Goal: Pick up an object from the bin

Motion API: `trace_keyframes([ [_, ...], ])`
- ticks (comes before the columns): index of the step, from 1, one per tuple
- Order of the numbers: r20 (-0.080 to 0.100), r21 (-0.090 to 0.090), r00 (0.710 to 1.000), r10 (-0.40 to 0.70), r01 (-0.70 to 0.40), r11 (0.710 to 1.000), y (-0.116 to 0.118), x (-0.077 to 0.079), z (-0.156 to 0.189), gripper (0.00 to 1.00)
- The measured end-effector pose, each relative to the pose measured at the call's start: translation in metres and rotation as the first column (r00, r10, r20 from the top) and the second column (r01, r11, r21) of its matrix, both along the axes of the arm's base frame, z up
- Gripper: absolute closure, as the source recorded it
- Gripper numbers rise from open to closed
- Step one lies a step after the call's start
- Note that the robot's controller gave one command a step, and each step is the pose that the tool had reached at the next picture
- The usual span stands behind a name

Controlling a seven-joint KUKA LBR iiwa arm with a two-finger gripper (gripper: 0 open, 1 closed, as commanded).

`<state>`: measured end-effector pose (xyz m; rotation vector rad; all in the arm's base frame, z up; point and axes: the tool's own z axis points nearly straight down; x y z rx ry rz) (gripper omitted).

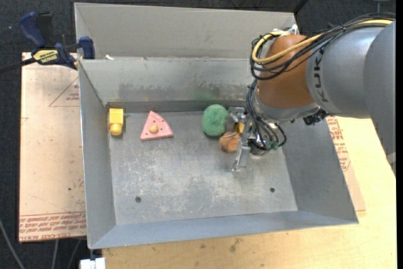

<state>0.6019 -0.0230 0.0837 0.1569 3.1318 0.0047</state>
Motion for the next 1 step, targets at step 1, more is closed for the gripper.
trace_keyframes([
  [1,-0.002,-0.001,0.992,-0.126,0.126,0.992,0.0021,0.0096,-0.0137,1.0],
])
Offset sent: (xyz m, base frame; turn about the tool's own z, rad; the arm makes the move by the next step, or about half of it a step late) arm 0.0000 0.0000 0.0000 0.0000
